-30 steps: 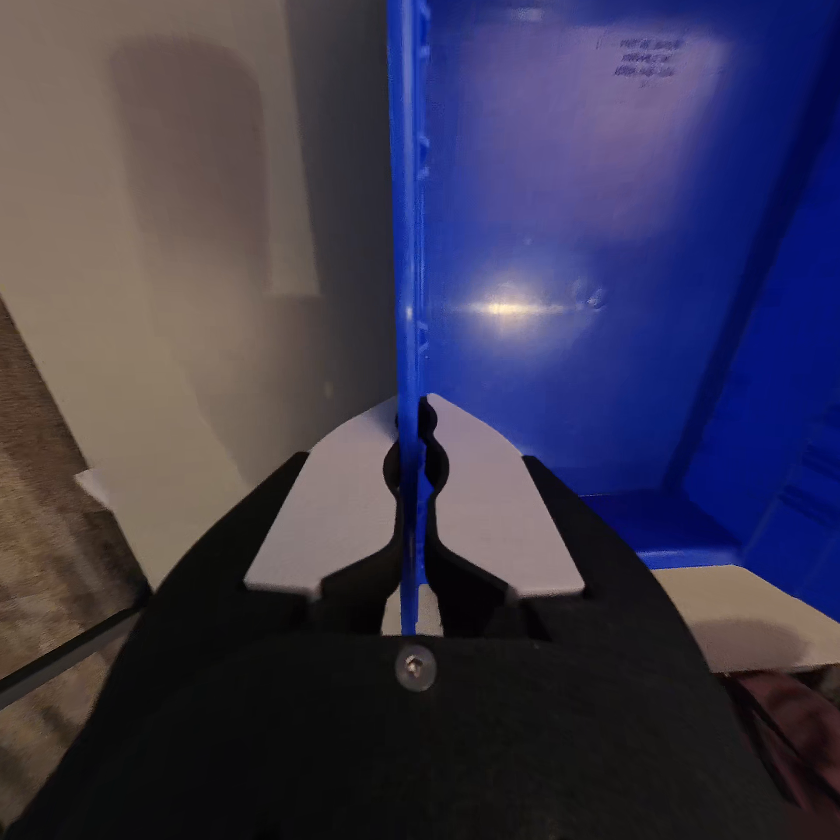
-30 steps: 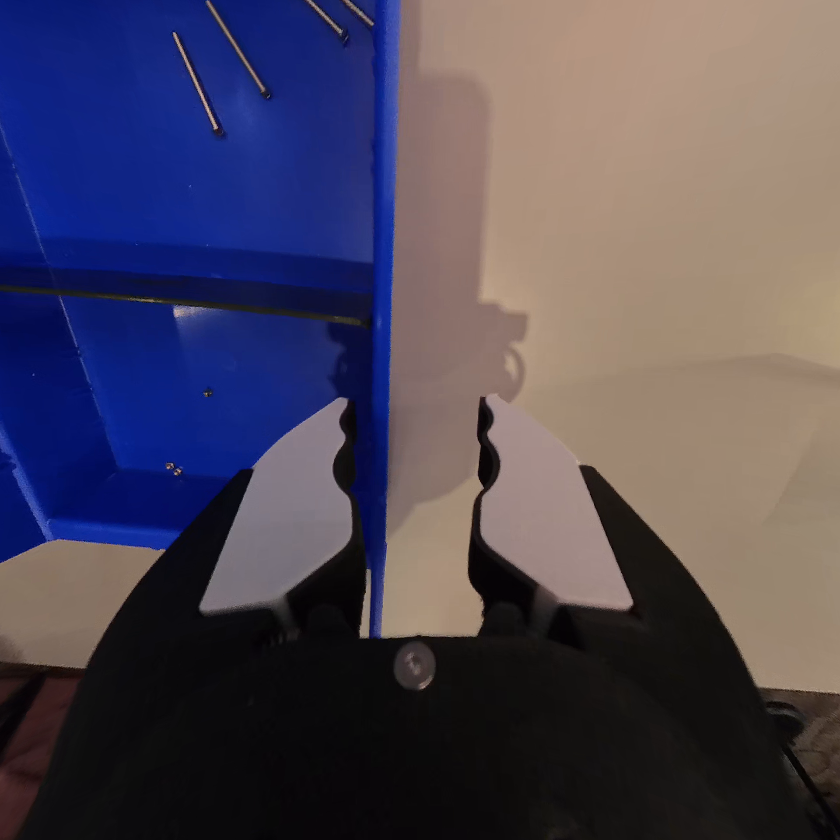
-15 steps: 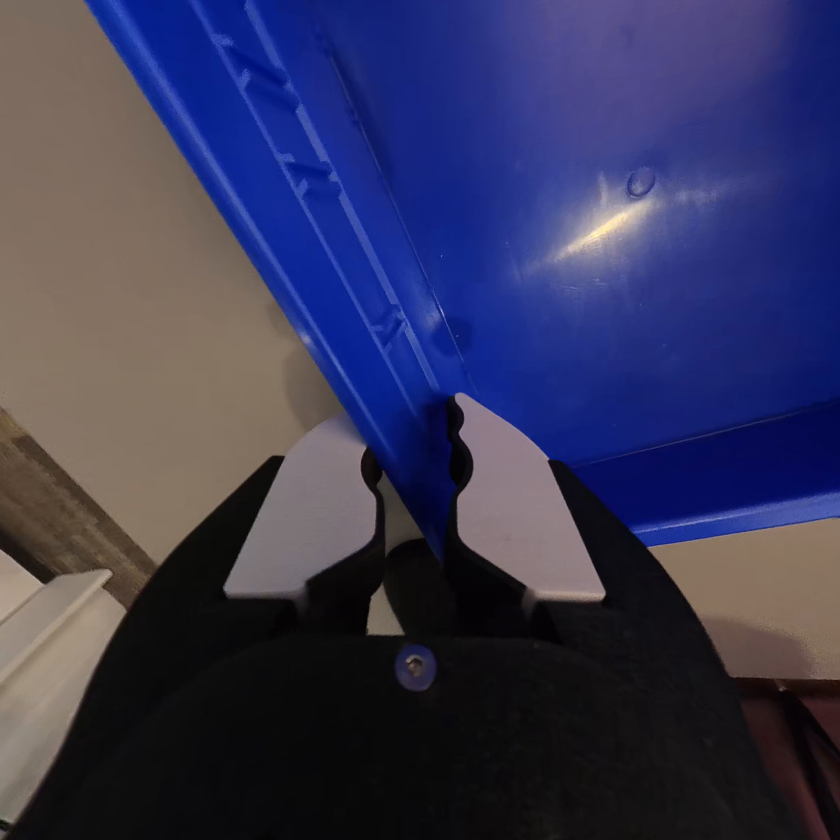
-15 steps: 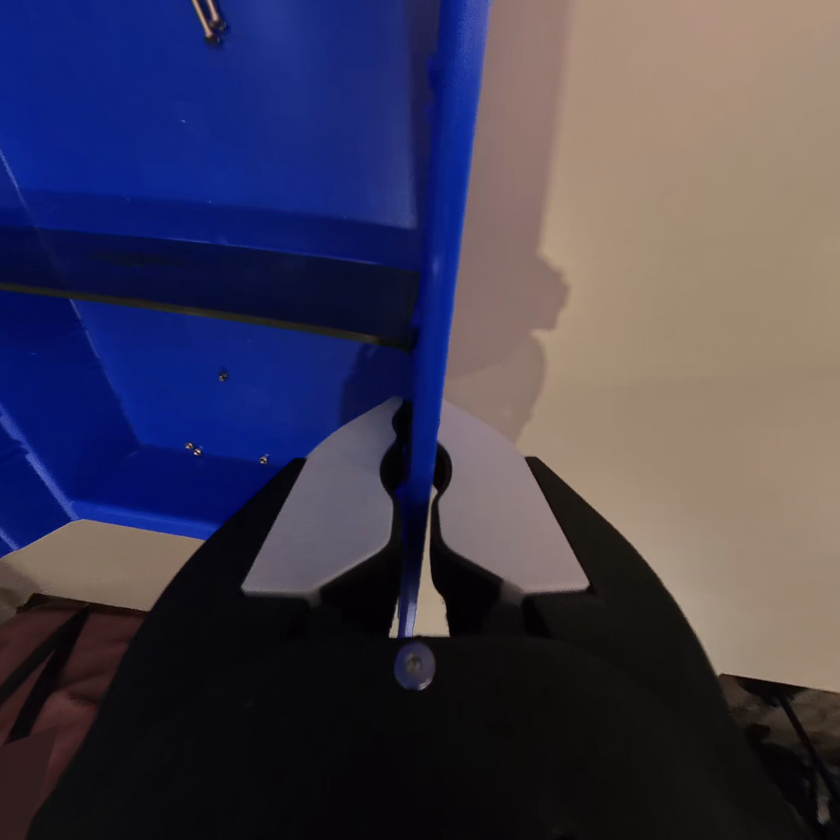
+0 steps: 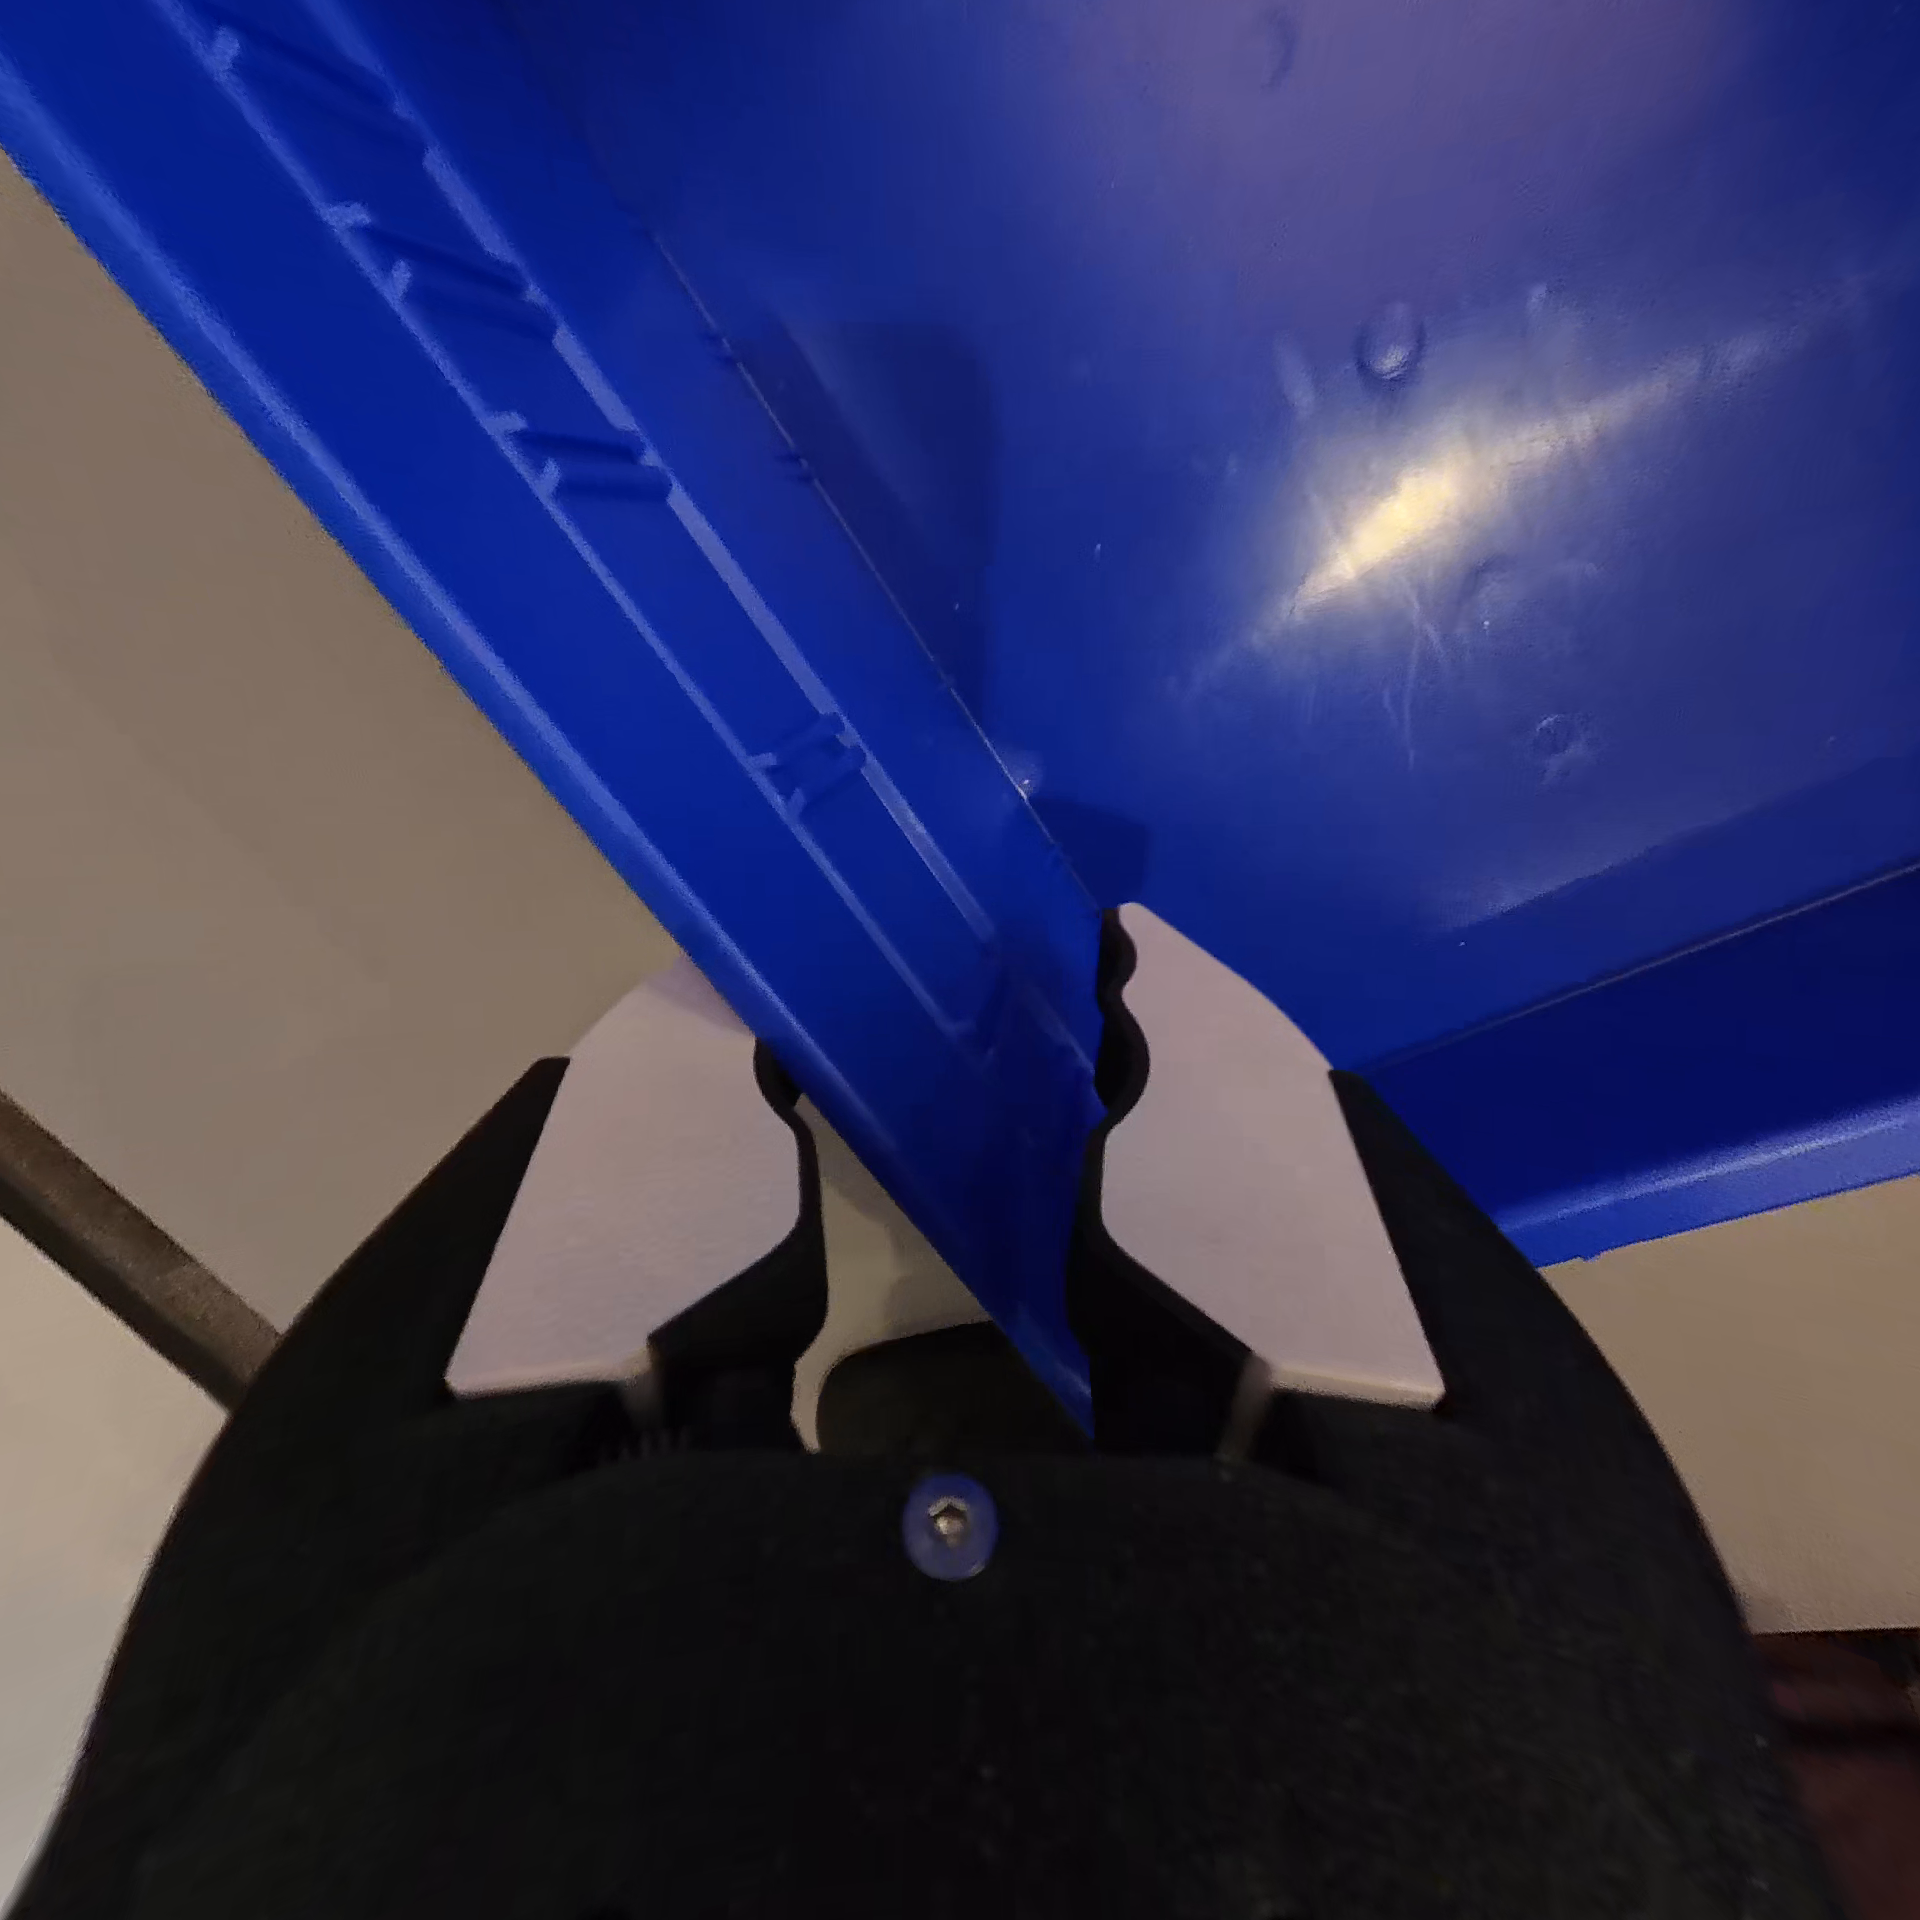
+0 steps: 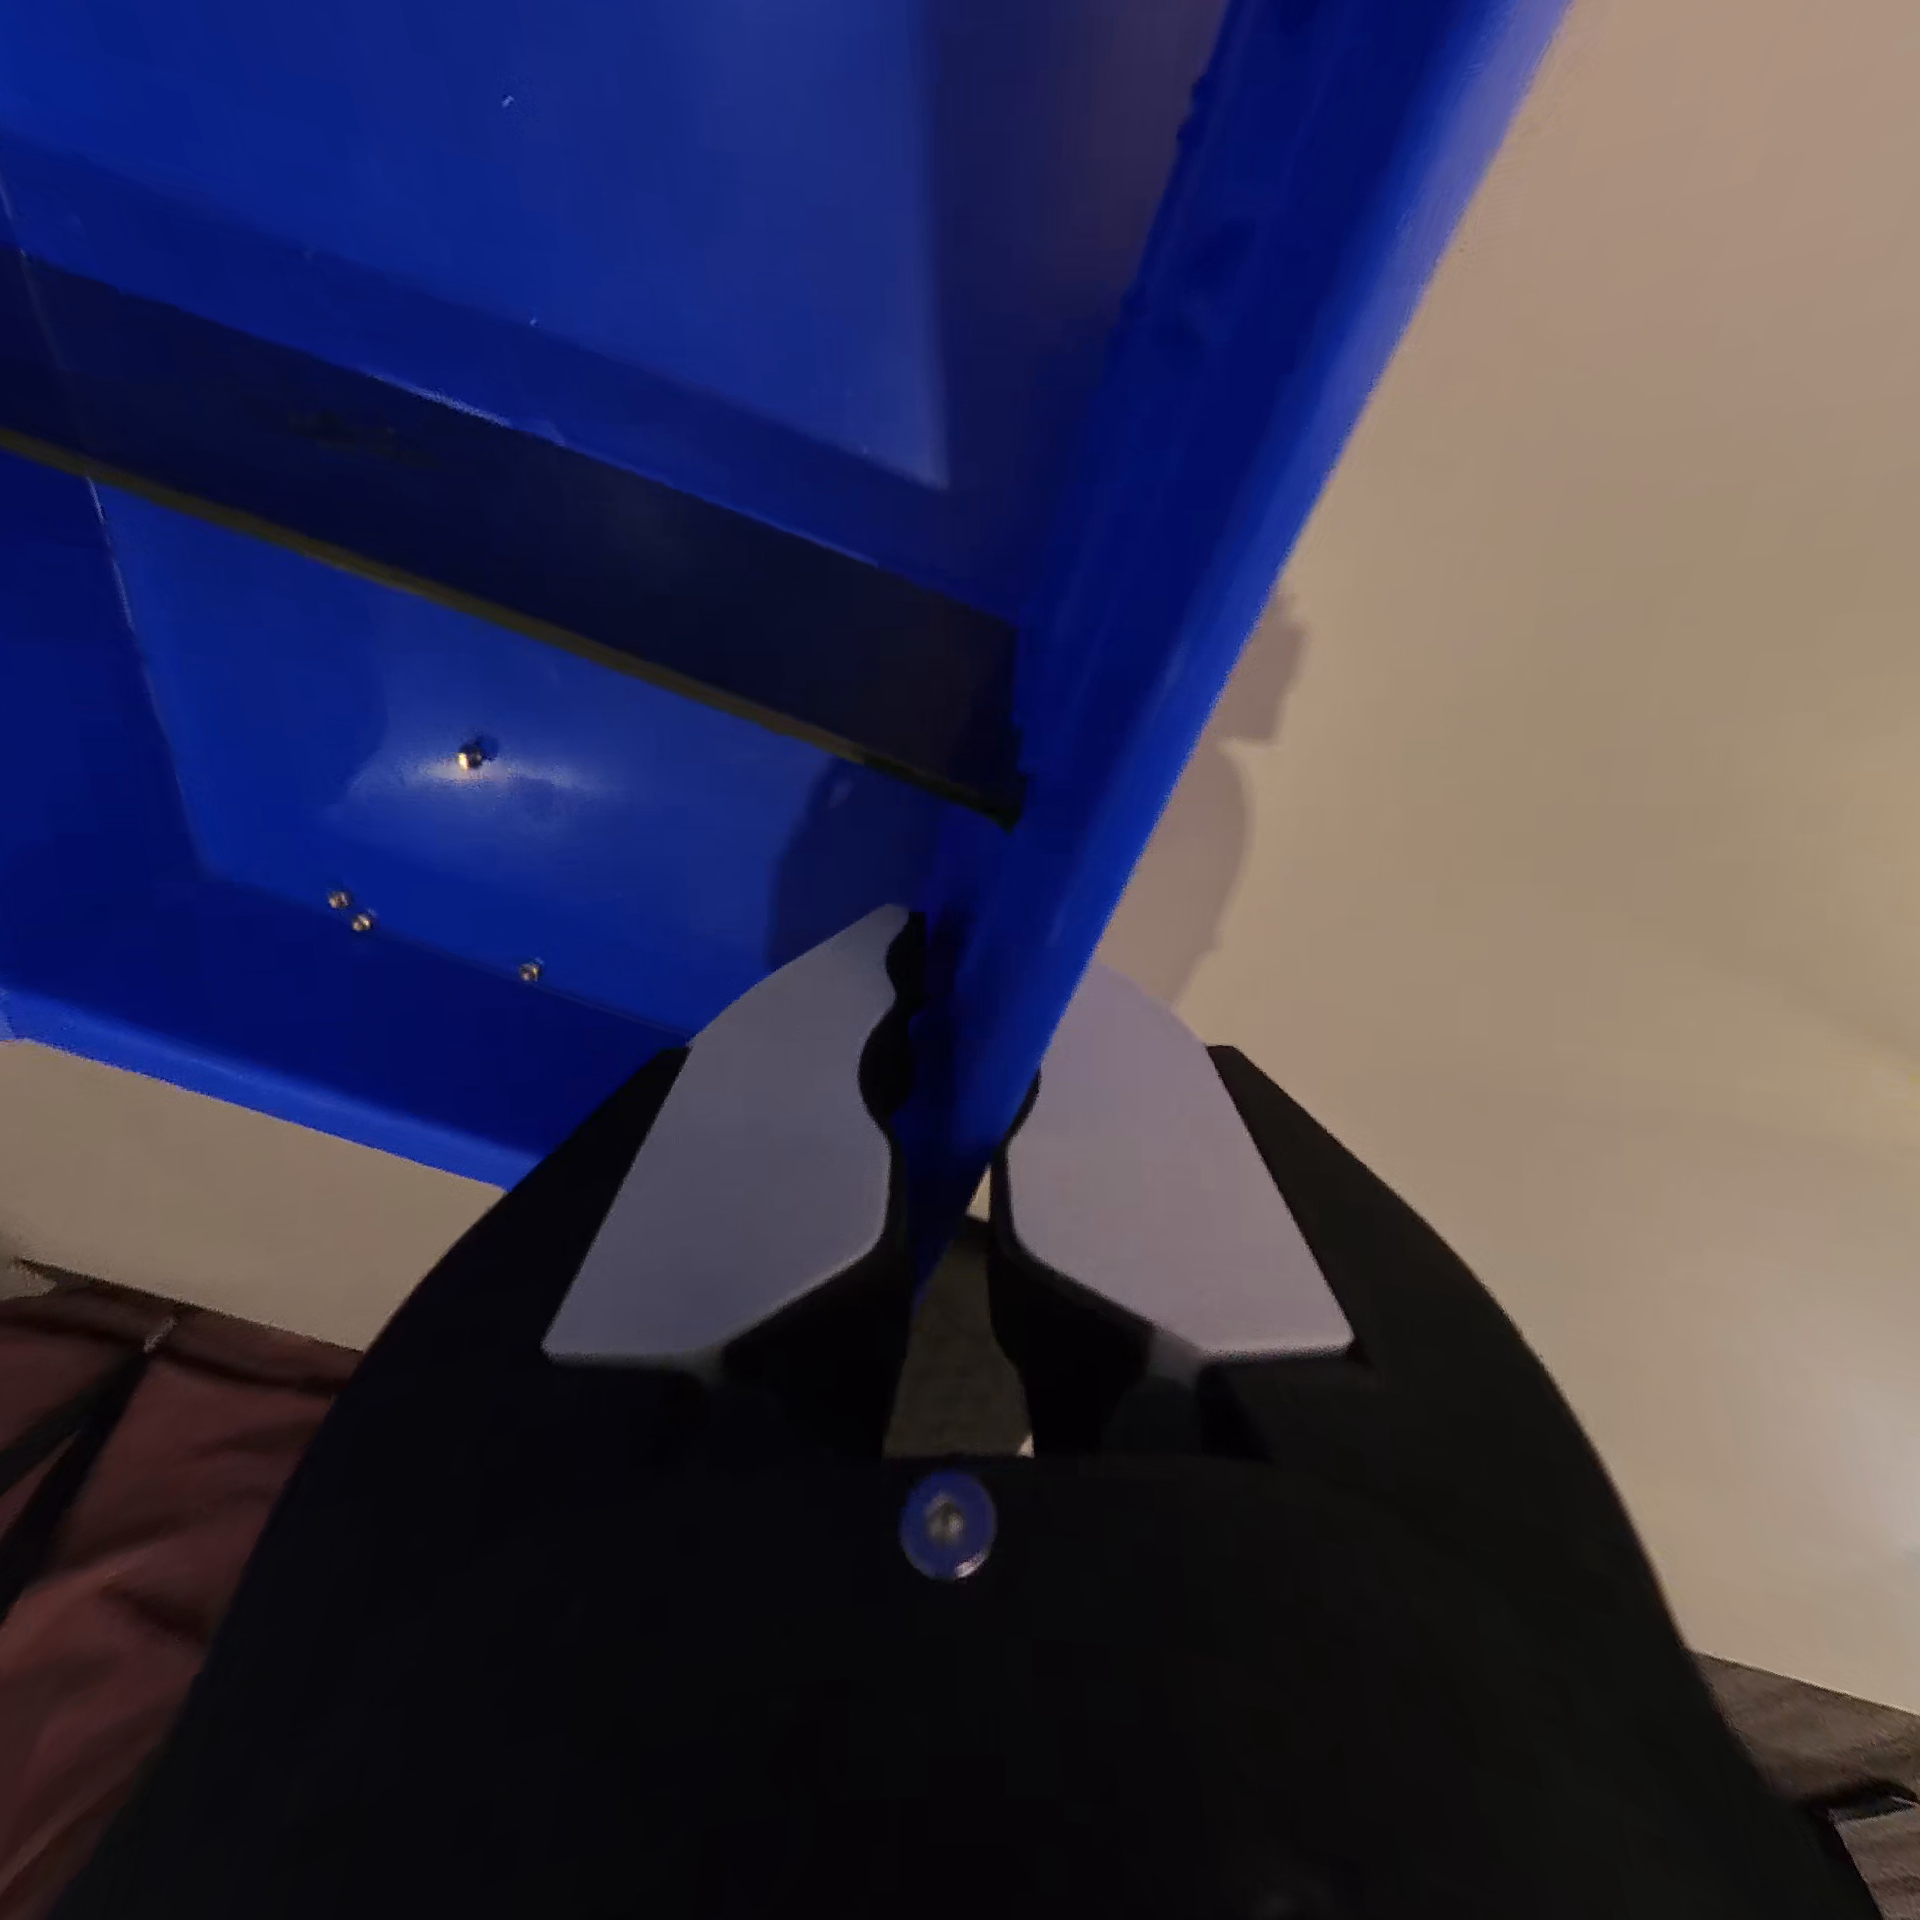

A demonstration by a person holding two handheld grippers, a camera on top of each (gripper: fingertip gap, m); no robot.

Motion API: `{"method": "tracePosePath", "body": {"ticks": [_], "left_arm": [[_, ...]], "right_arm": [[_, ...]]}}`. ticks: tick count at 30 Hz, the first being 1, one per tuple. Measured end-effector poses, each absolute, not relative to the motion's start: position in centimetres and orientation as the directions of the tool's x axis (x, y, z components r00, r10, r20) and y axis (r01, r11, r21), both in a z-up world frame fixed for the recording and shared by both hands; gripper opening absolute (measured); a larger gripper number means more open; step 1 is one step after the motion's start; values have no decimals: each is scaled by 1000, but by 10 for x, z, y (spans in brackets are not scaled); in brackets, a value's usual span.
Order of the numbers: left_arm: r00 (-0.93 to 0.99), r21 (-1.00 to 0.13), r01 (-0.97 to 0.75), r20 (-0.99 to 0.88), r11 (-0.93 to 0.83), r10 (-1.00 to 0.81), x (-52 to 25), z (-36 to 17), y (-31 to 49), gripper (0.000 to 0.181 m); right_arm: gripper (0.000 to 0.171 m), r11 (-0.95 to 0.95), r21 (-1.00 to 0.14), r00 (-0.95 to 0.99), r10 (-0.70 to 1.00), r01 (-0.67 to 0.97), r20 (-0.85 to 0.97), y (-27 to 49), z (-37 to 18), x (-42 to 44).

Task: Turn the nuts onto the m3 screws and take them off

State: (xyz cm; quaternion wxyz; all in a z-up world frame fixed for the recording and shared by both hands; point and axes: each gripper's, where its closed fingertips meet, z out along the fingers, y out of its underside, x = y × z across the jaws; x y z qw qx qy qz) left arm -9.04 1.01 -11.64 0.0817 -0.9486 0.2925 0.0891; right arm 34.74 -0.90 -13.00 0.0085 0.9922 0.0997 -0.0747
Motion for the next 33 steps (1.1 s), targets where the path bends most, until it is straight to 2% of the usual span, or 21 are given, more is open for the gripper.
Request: {"method": "tracePosePath", "body": {"ticks": [6,10,13,16,24,33], "left_arm": [[784,-179,-618,-68,-765,-617,-60,-115,5,60],[768,-207,-615,61,-761,-637,-54,-106,-3,62],[759,-248,-600,122,-760,-639,-54,-94,-5,51],[752,-303,-587,140,-751,-644,-58,-79,-3,48],[776,-561,-452,137,-694,-616,-88,-11,12,28],[809,-655,-359,137,-665,-572,-127,26,7,25]], "right_arm": [[11,-991,49,985,115,122,-129,-8,-131,348],[10,-997,34,988,70,76,-137,-7,-133,348],[7,-1000,26,991,2,6,-134,-5,-134,347],[6,-999,32,990,-26,-22,-135,-4,-136,347],[6,-998,57,984,25,36,-175,-1,-136,357],[6,-992,65,978,95,108,-185,4,-133,383]]}}
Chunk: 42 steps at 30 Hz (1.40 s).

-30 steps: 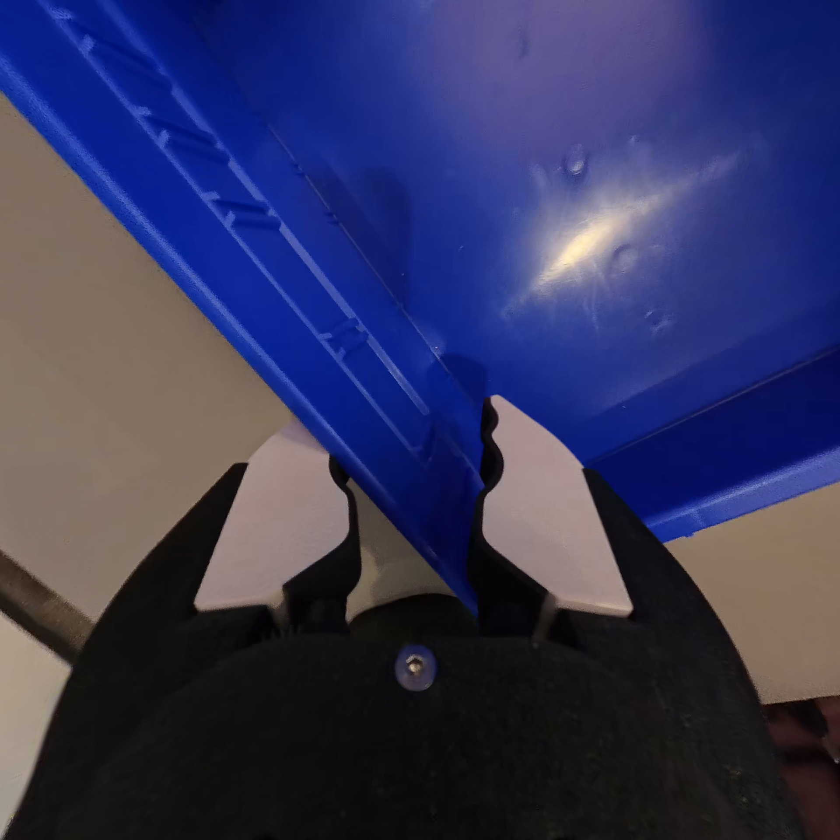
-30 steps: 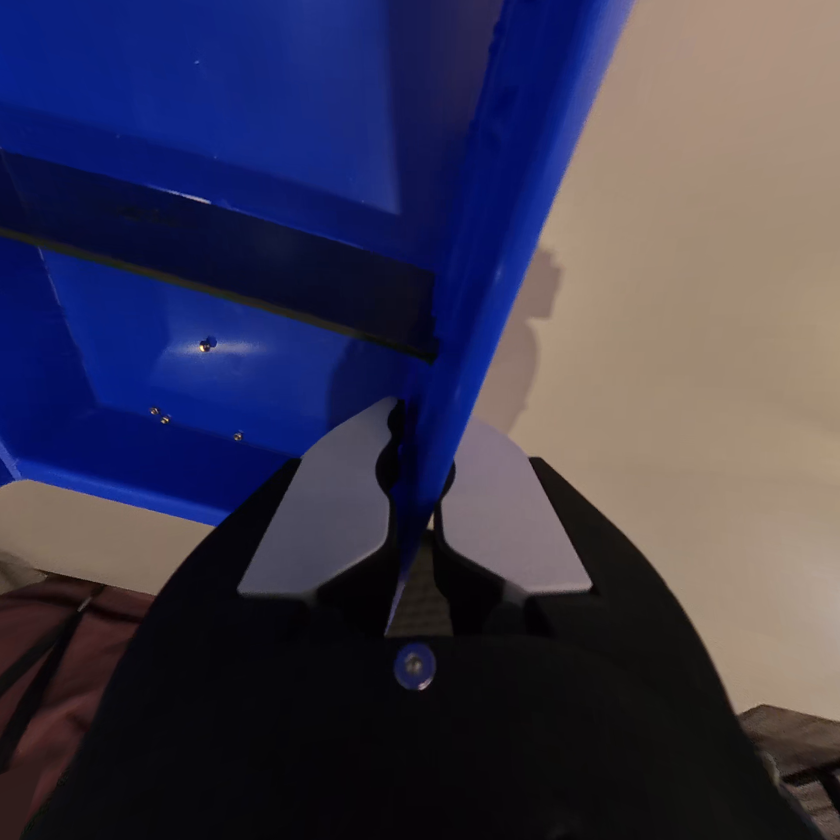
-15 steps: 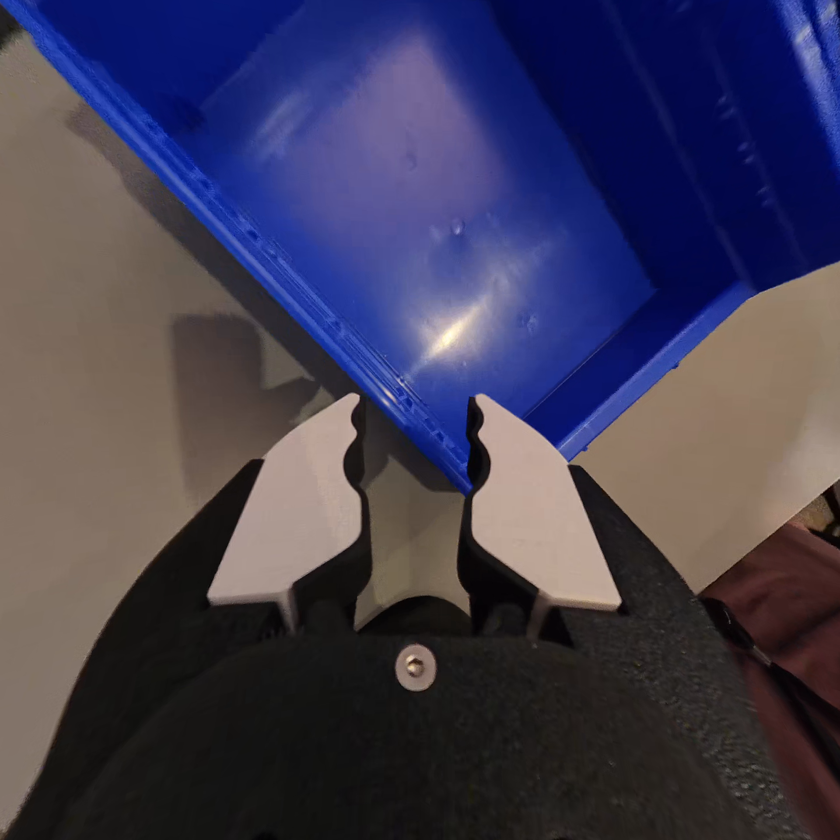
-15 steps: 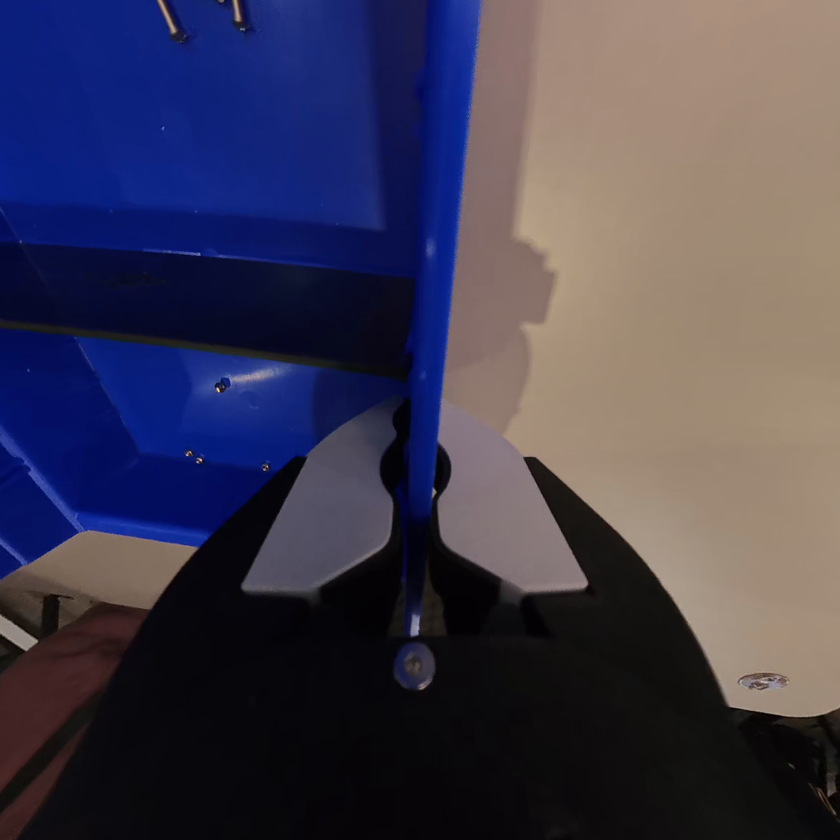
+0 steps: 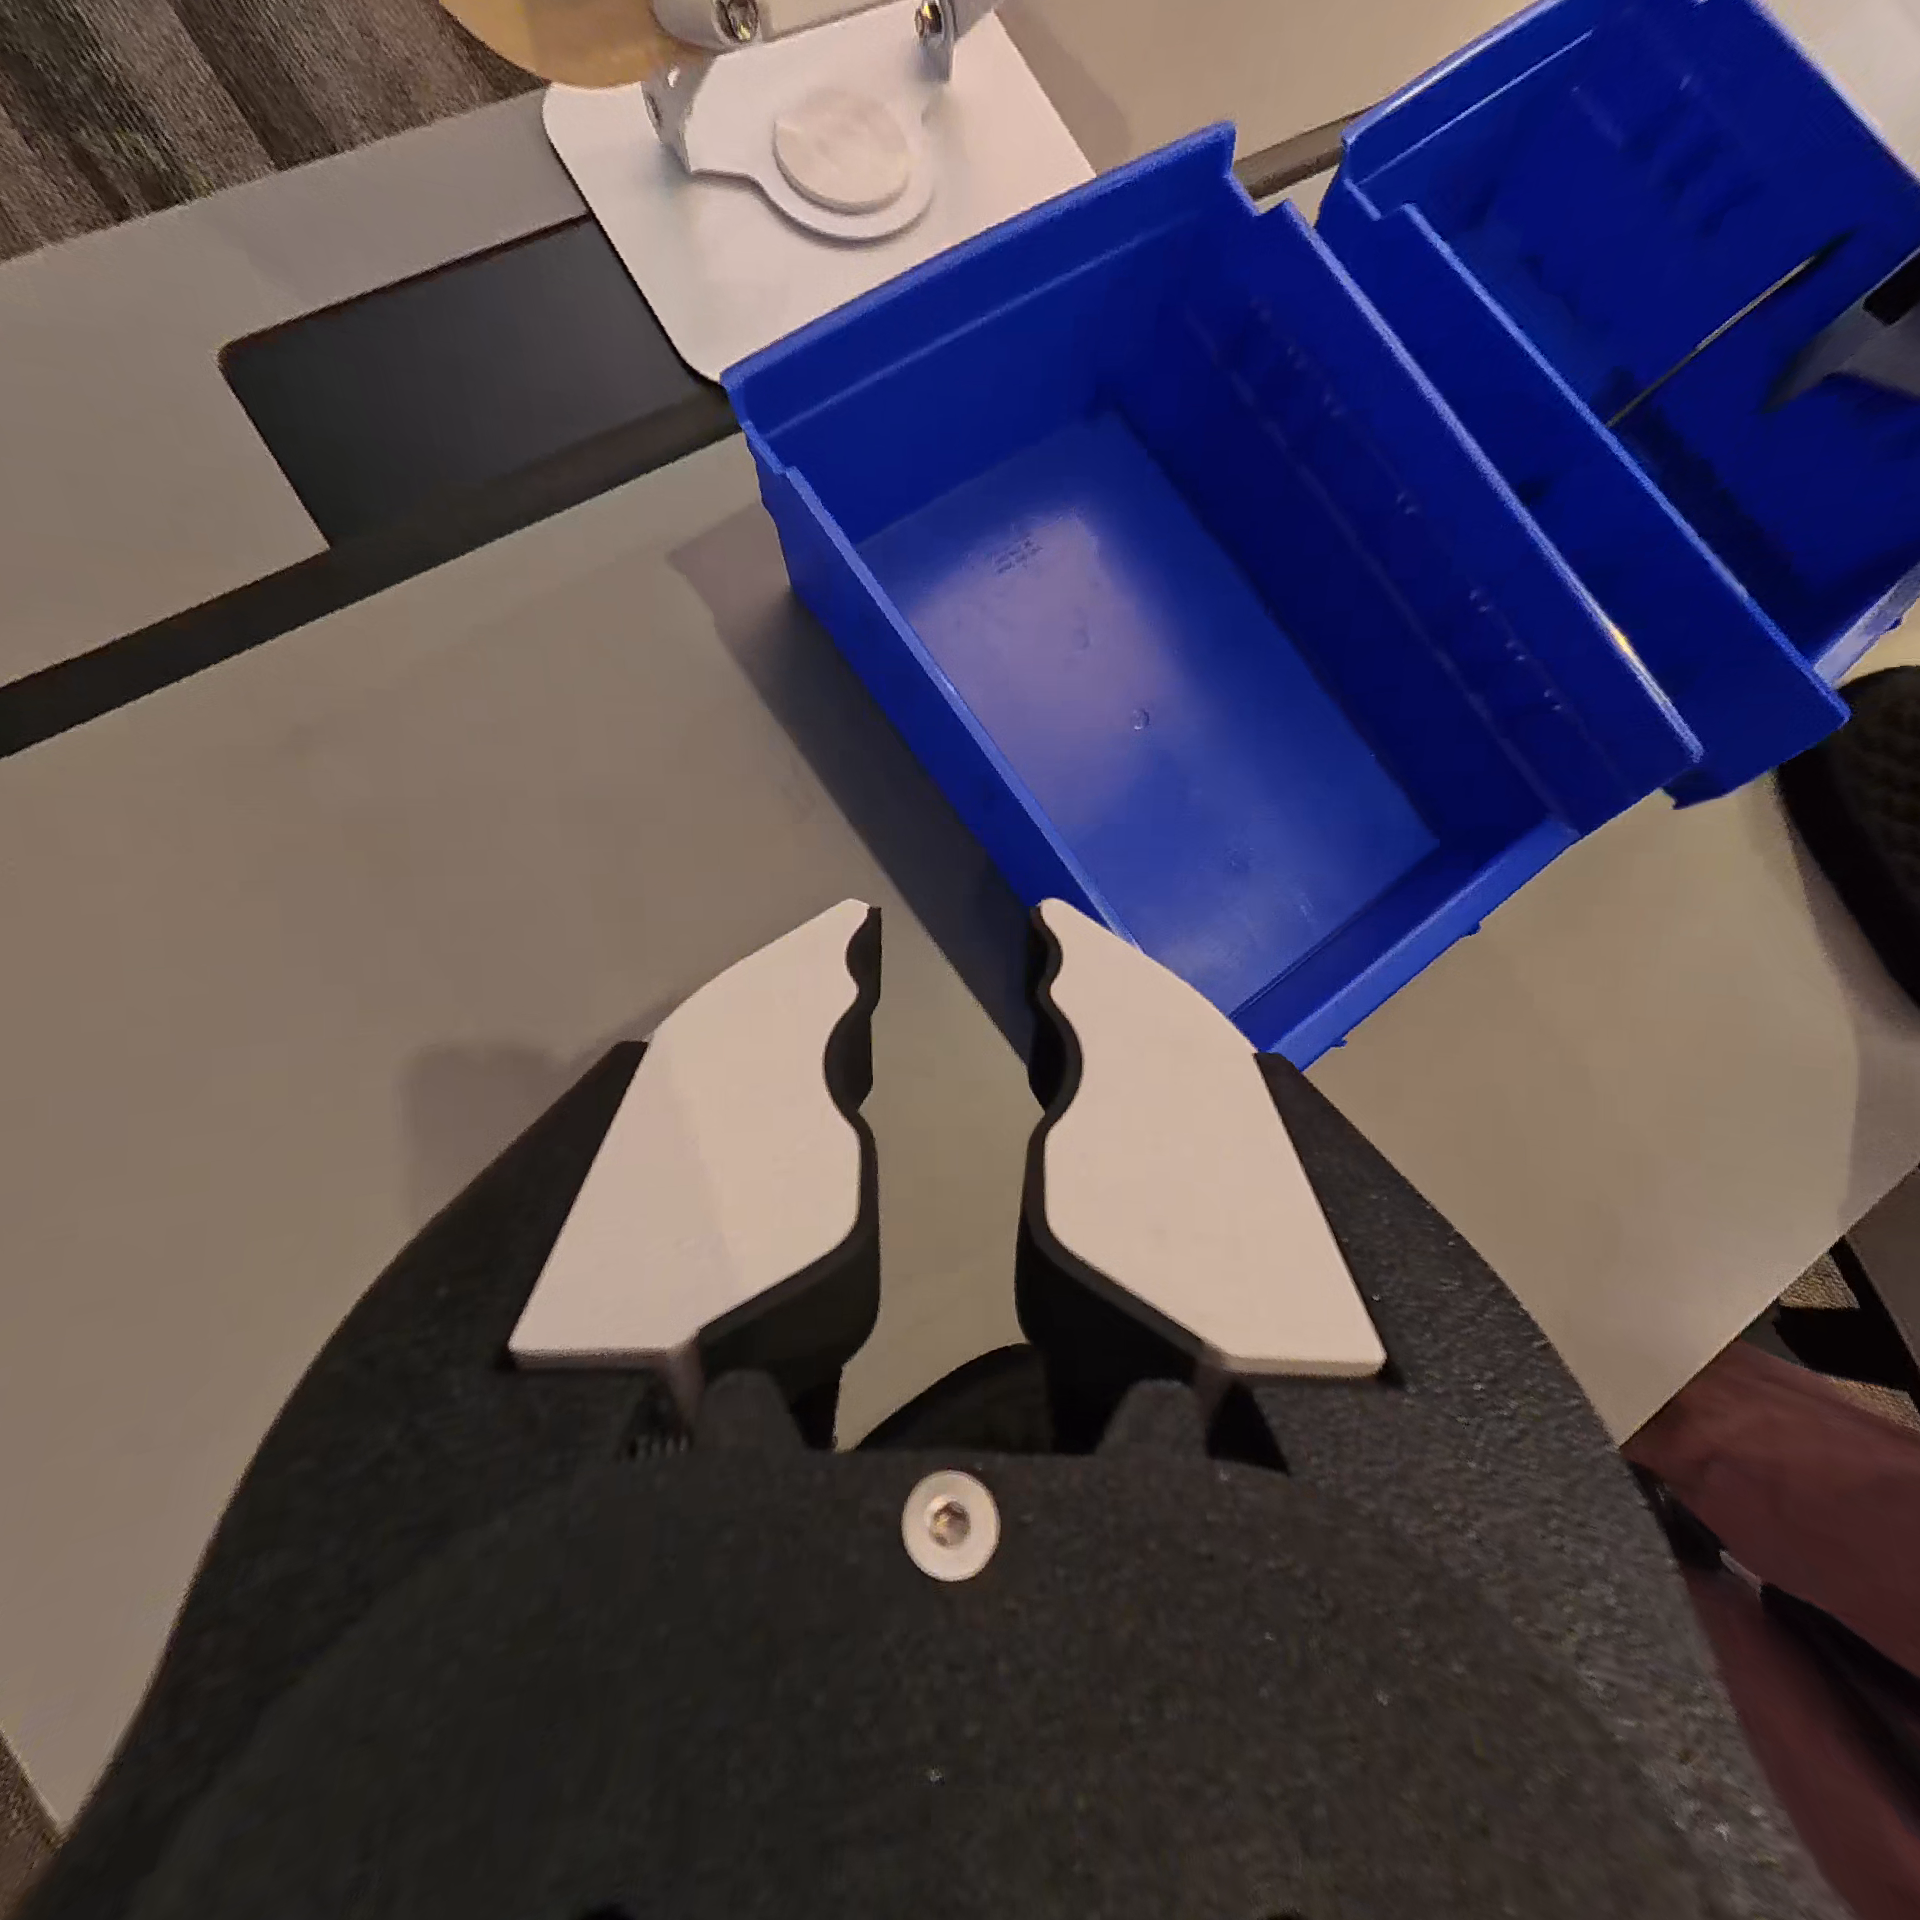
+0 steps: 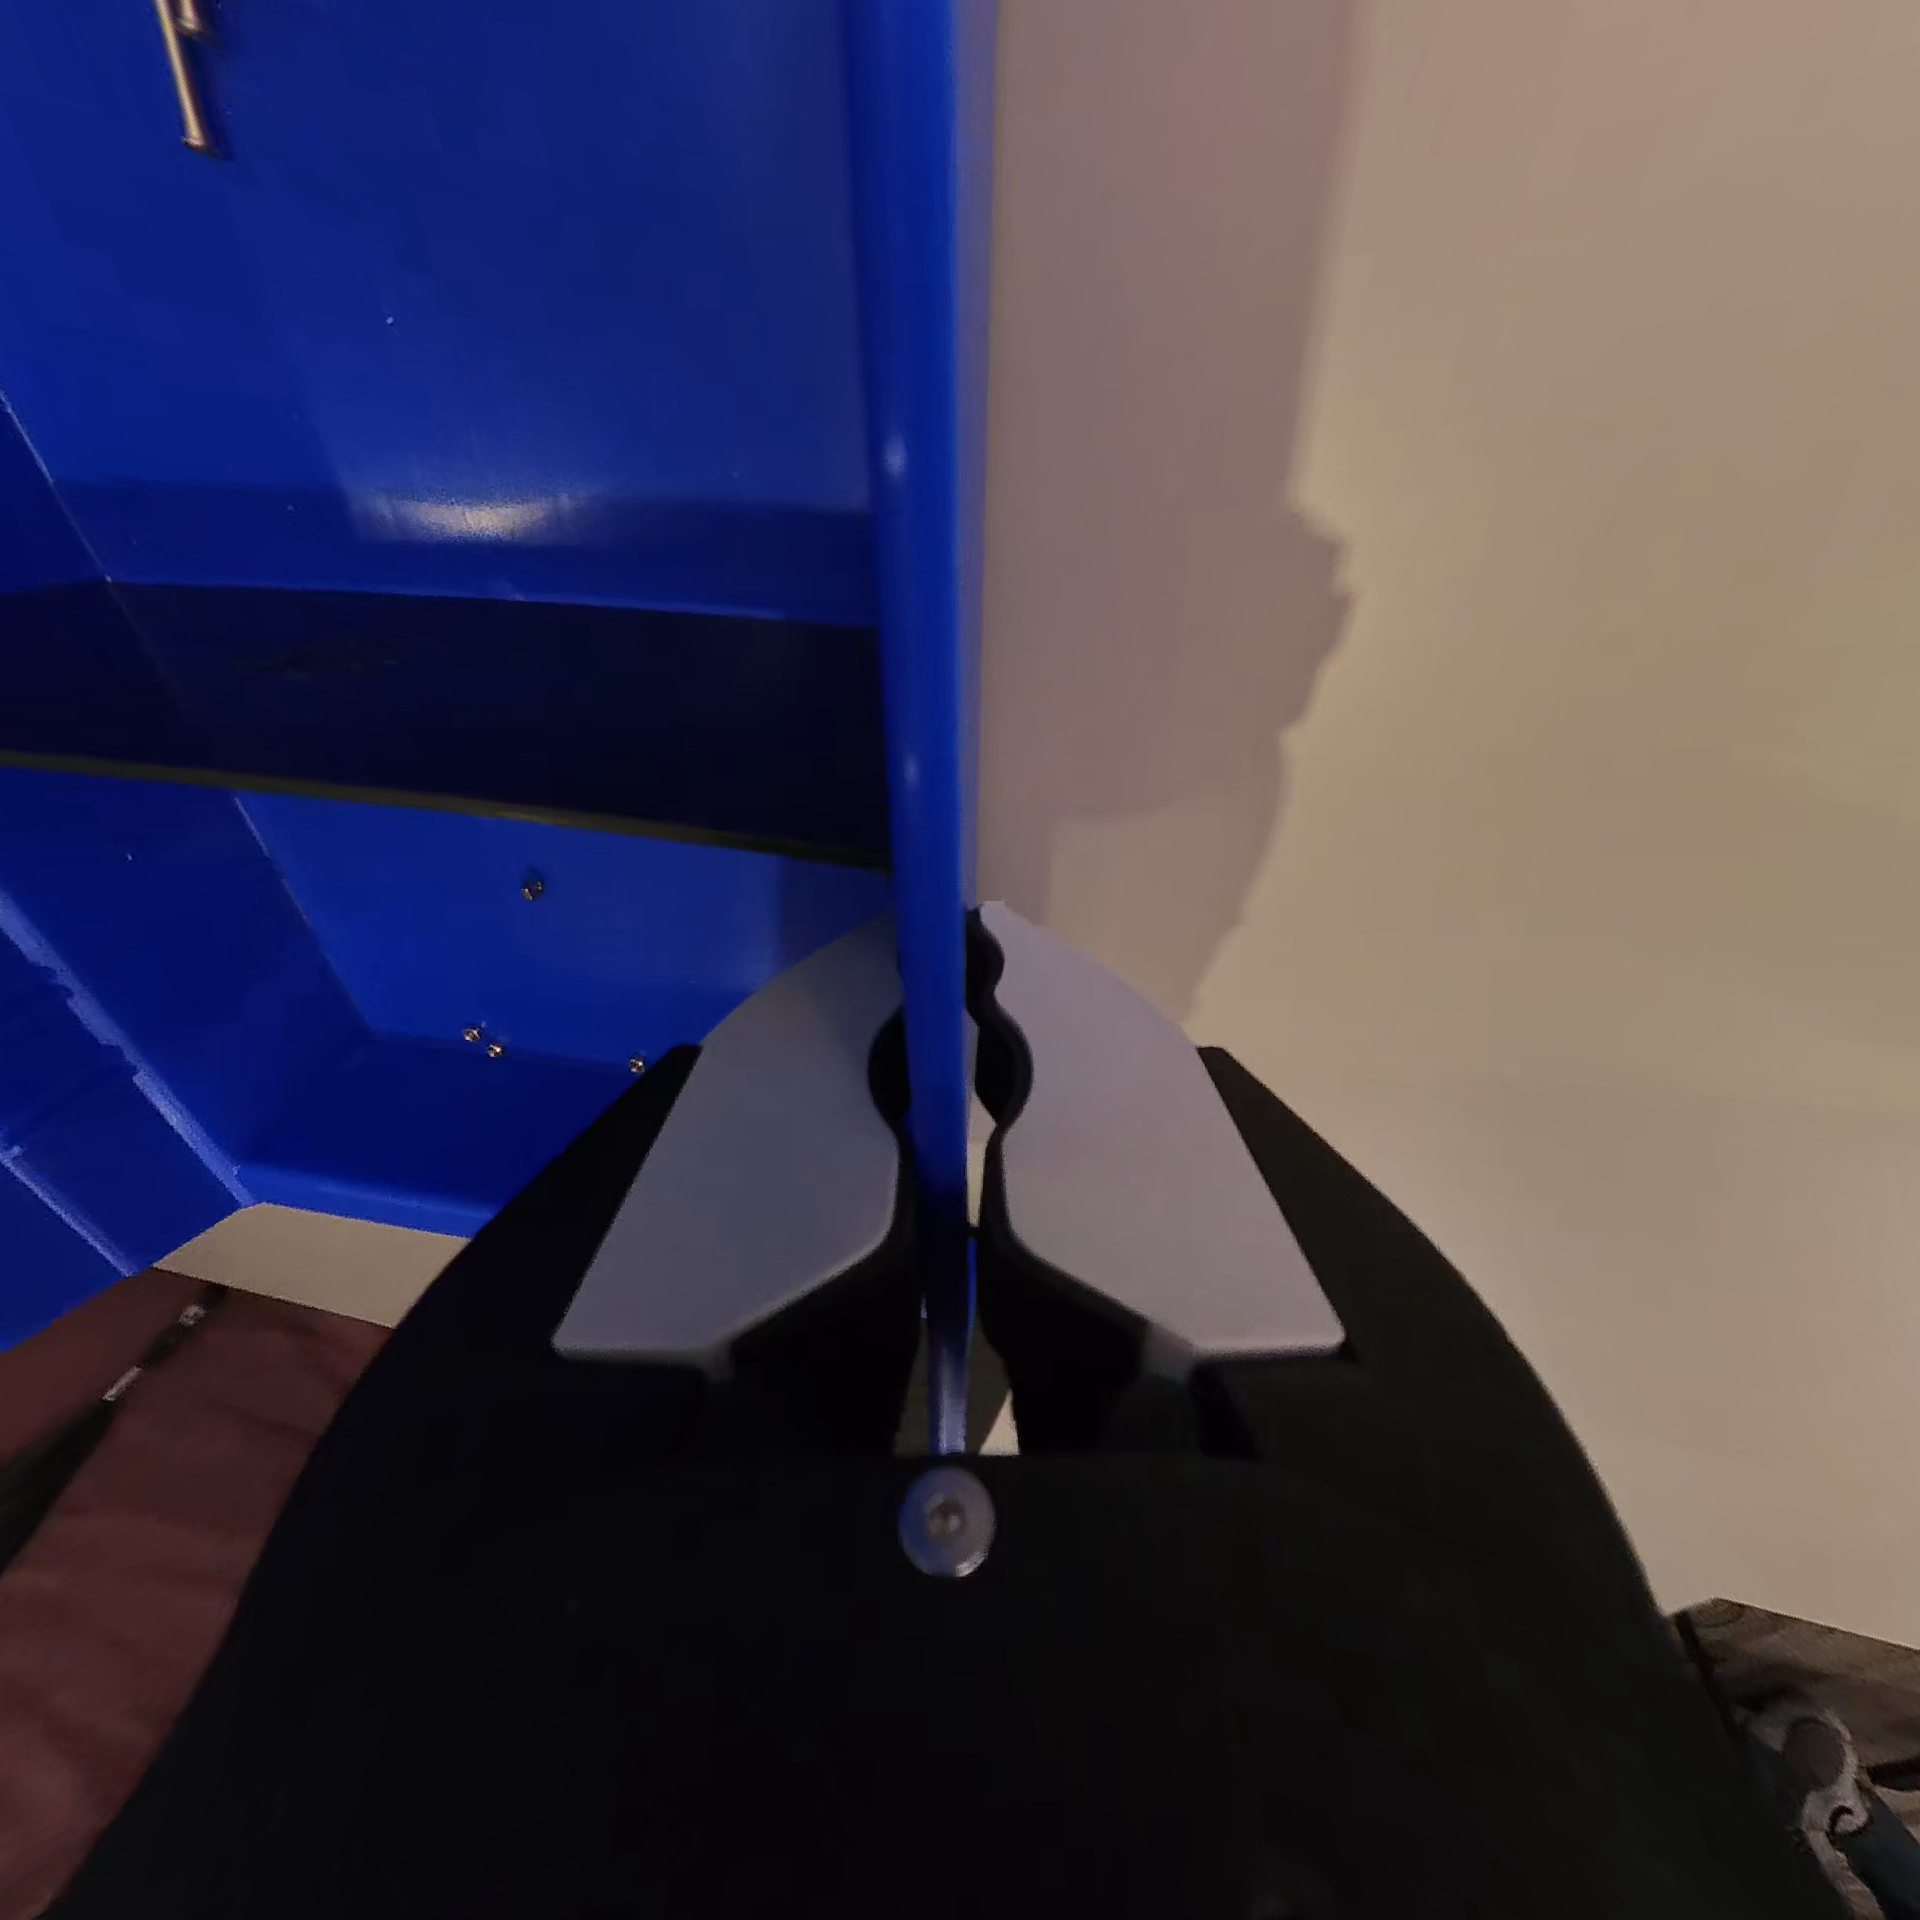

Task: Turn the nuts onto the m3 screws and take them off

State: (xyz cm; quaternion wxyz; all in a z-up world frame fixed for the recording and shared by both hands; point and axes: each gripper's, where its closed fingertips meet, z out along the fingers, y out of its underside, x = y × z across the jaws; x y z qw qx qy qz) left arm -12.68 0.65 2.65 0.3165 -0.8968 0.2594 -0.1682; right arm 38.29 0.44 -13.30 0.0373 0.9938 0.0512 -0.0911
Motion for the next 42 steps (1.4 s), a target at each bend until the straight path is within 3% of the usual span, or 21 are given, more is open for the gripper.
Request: {"method": "tracePosePath", "body": {"ticks": [7,16,24,30,36,42], "left_arm": [[810,-681,-347,129,-645,-572,-134,38,2,25],[839,-669,-292,163,-683,-519,-157,35,7,26],[906,-693,-130,208,-709,-369,-221,44,5,26],[933,-715,2,252,-699,-256,-274,51,-6,26],[983,-725,112,181,-680,-32,-339,50,-20,27],[969,-744,224,240,-629,61,-375,56,-42,28]], "right_arm": [[5,-989,41,983,137,143,-123,13,-104,401],[6,-968,21,965,246,249,-95,28,-9,359],[5,-873,55,868,472,485,-156,43,29,216],[6,-767,9,749,623,641,-227,52,20,84],[6,-687,-6,666,707,727,-239,49,3,-27],[6,-621,-22,592,756,783,-281,39,-16,-115]]}}
